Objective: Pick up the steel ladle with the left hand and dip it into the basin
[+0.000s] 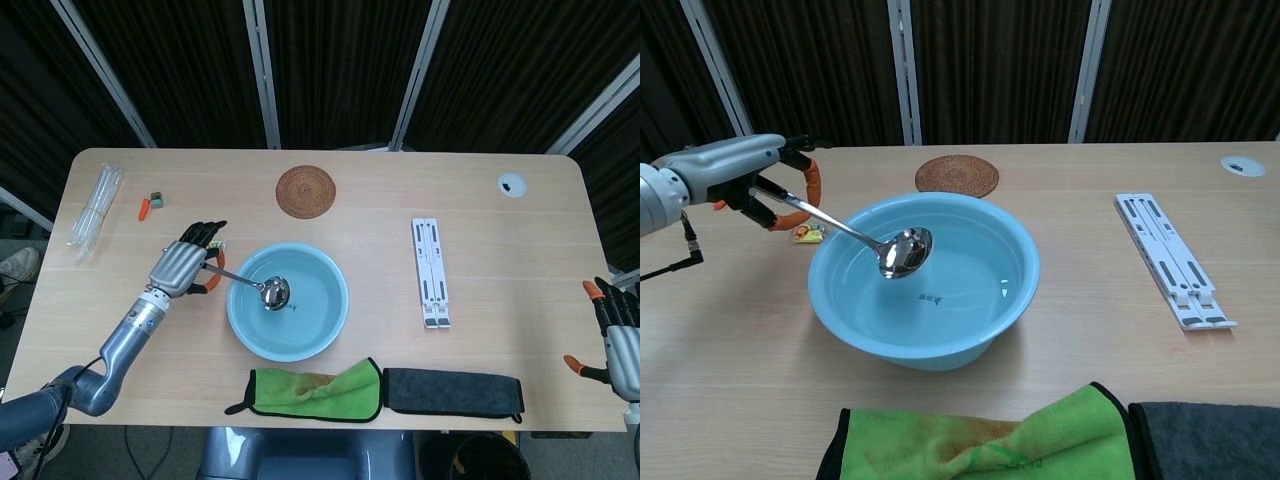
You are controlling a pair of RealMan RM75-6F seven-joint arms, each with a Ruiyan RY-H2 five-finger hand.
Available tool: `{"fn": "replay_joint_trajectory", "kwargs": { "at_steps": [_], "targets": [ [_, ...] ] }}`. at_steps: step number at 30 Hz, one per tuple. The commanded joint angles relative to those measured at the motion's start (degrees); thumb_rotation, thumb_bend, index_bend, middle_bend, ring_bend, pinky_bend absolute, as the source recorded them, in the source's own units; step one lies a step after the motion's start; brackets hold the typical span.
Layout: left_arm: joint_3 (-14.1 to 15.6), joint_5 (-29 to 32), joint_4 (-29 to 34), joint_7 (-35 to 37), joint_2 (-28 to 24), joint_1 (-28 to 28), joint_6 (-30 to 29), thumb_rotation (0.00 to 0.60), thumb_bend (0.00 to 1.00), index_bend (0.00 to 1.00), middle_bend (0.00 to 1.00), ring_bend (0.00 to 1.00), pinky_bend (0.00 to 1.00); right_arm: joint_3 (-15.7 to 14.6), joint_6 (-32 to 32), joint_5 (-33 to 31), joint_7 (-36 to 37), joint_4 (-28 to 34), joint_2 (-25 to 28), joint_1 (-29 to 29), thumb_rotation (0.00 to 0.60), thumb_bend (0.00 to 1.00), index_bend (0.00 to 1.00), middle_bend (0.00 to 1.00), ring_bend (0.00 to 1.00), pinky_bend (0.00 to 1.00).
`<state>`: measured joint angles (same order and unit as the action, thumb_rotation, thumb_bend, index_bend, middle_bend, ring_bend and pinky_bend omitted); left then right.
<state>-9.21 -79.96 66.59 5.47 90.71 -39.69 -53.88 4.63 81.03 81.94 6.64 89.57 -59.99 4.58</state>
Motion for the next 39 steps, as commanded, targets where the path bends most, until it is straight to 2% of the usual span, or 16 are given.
{"fn": "replay_joint_trajectory", "kwargs": {
  "at_steps": [1, 8, 19, 30, 39],
  "targets": [
    [-0.78, 0.75, -2.50, 0.23, 2.49, -1.71, 1.18, 0.600, 0.41, 0.55, 0.00, 0.00, 0.00, 0.00, -0.37, 0.10, 0.63, -0.23, 0.12, 0.18, 0.600, 0.00, 0.00, 0.00, 0.00, 0.00],
    [-1.82, 1.11, -4.66, -1.40, 5.52, -4.39, 1.81, 0.600, 0.41, 0.55, 0.00, 0.00, 0.00, 0.10, -0.73, 0.16, 2.68, -0.82, 0.59, 0.30, 0.600, 0.00, 0.00, 0.00, 0.00, 0.00],
    [-2.31, 2.02, -3.57, -8.21, 7.61, -7.23, 2.16, 0.600, 0.41, 0.56, 0.00, 0.00, 0.00, -0.01, 0.41, 1.09, 5.83, -1.35, 1.57, -0.29, 0.600, 0.00, 0.00, 0.00, 0.00, 0.00],
    [-1.08, 3.60, -1.73, -14.08, 8.07, -7.92, 3.00, 0.600, 0.41, 0.56, 0.00, 0.00, 0.00, -0.26, 2.07, 2.43, 7.40, -1.41, 2.08, -0.96, 0.600, 0.00, 0.00, 0.00, 0.00, 0.00],
    [0.17, 3.57, 1.94, -15.66, 6.65, -7.61, 2.89, 0.600, 0.41, 0.57, 0.00, 0.00, 0.00, -0.01, 2.26, 2.11, 7.76, -1.77, 2.01, -1.02, 0.600, 0.00, 0.00, 0.00, 0.00, 0.00]
  ]
}}
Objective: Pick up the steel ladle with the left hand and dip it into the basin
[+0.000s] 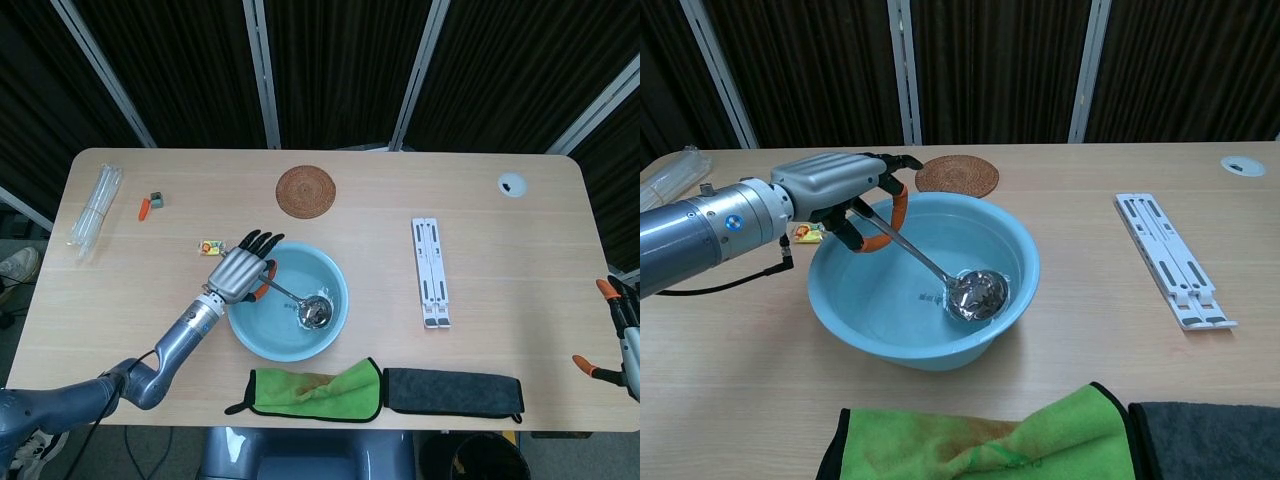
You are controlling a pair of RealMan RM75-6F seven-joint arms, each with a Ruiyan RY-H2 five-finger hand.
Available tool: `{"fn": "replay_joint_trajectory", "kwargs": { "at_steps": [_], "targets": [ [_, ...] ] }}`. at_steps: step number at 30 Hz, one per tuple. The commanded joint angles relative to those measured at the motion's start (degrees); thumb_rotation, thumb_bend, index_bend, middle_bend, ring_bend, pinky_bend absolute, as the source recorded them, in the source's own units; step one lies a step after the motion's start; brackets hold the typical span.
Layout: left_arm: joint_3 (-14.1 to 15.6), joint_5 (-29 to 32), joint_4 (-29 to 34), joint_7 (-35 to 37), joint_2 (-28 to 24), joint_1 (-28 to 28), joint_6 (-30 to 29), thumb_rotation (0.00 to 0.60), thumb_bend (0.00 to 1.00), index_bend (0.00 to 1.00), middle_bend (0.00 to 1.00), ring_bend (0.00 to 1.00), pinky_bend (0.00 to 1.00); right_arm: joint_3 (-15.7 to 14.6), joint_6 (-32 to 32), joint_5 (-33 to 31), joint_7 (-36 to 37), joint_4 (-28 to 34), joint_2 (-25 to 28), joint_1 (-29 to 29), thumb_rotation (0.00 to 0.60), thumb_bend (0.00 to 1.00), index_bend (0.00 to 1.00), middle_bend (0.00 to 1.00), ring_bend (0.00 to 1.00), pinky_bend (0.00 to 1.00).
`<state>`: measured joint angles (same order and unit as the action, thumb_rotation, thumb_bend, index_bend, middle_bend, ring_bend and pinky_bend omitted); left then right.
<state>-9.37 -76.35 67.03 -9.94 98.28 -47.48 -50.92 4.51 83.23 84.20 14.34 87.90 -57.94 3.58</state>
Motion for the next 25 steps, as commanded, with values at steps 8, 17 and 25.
{"fn": "replay_joint_trajectory", "kwargs": {
  "at_steps": [8, 17, 25],
  "targets": [
    [1.23, 3.32, 11.82, -4.37, -7.65, 1.39, 1.59, 0.600, 0.41, 0.57, 0.00, 0.00, 0.00, 0.57, 0.58, -0.80, -0.33, -0.29, -0.40, -0.21, 0.600, 0.00, 0.00, 0.00, 0.00, 0.00],
    [0.55, 7.97, 21.62, -8.26, -15.15, 2.71, 0.49, 0.600, 0.41, 0.57, 0.00, 0.00, 0.00, 0.32, 0.15, -0.86, -3.12, 0.21, -1.15, -0.03, 0.600, 0.00, 0.00, 0.00, 0.00, 0.00],
    [0.64, 9.94, 24.86, -9.12, -18.05, 3.11, -0.15, 0.600, 0.41, 0.57, 0.00, 0.00, 0.00, 0.36, -0.25, -1.00, -4.56, 0.71, -1.62, 0.26, 0.600, 0.00, 0.00, 0.00, 0.00, 0.00]
  ]
}}
